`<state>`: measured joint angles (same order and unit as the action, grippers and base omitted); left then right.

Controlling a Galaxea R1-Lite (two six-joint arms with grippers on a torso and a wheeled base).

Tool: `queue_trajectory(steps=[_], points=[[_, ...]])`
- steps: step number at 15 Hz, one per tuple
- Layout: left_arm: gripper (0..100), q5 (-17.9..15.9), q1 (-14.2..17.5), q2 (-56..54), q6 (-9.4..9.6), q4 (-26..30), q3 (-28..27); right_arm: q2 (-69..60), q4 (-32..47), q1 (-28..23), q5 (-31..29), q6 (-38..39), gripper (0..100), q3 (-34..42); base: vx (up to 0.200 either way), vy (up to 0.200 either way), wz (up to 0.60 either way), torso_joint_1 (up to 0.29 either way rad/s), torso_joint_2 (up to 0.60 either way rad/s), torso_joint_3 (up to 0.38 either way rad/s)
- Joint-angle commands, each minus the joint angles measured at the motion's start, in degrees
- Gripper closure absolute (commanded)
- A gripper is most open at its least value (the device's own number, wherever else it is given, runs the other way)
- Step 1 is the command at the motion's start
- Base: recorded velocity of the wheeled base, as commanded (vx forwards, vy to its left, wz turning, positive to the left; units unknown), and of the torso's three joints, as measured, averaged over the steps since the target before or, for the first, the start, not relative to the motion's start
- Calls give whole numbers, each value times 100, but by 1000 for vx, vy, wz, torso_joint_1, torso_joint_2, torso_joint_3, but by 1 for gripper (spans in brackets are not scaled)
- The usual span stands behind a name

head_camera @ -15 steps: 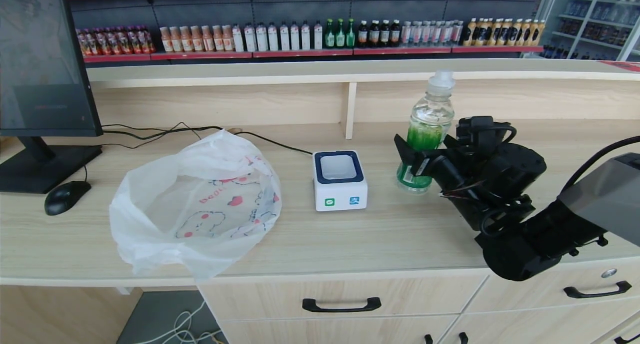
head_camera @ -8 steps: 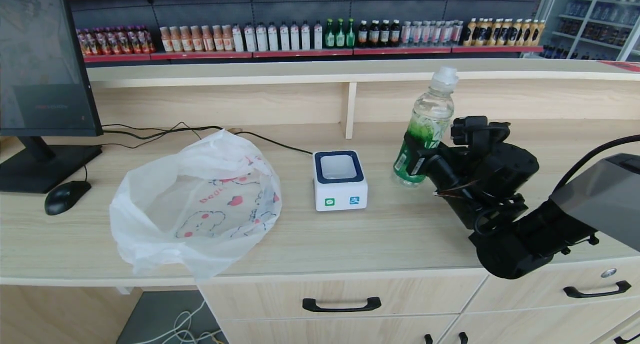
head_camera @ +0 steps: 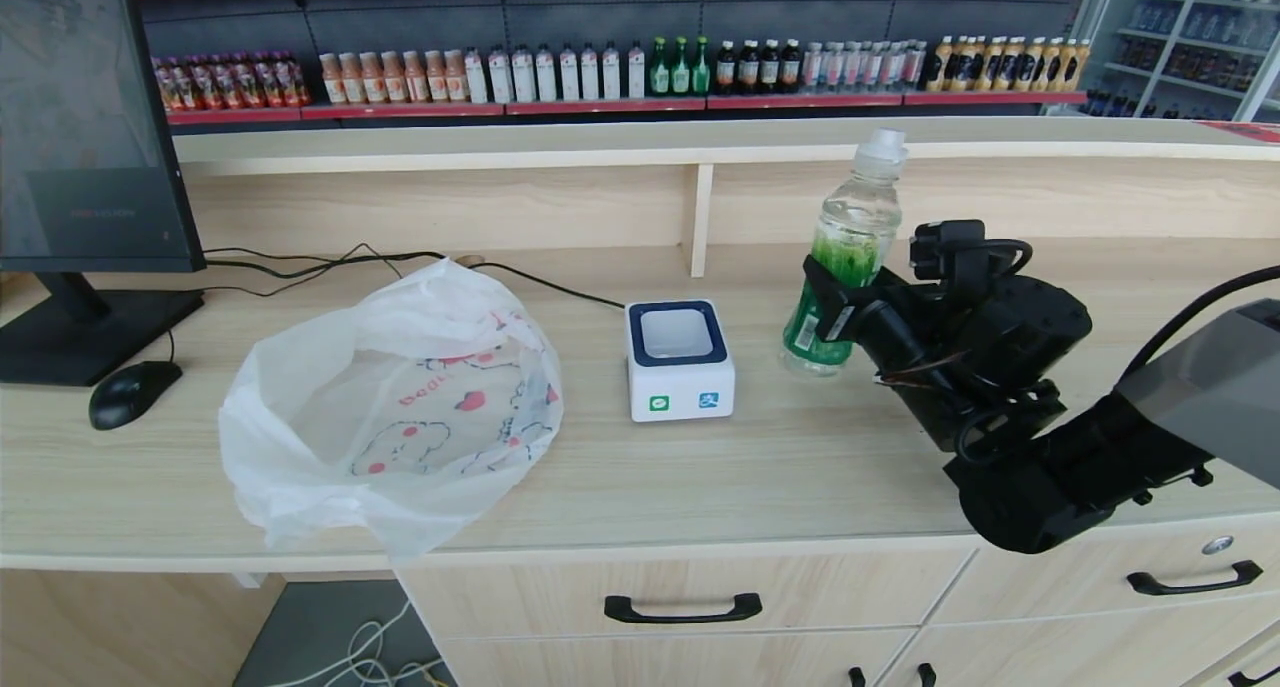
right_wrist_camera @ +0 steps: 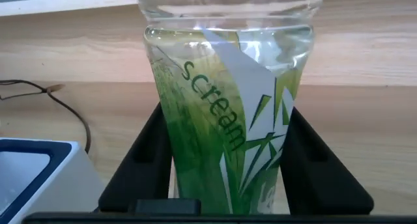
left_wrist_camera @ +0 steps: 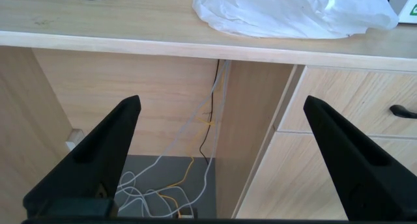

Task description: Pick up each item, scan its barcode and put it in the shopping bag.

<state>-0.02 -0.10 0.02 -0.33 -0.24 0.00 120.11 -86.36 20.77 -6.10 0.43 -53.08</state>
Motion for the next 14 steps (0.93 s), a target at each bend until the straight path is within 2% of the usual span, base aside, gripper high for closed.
queue_trajectory(steps=[1,9,12,14], points=[[0,2,1,-2,-2,-2,0,-234,-21,-12,21,1,100,8,0,0,0,0,0,0],[0,2,1,-2,-2,-2,0,-1122,-74,76,29,-113,100,263,0,0,0,0,0,0],[0,2,1,-2,-2,-2,0,-1649,-127,665,29,-245,100,658,0,0,0,0,0,0],[0,2,1,-2,-2,-2,0,-2053,-136,849,47,-456,100,1071,0,0,0,0,0,0]])
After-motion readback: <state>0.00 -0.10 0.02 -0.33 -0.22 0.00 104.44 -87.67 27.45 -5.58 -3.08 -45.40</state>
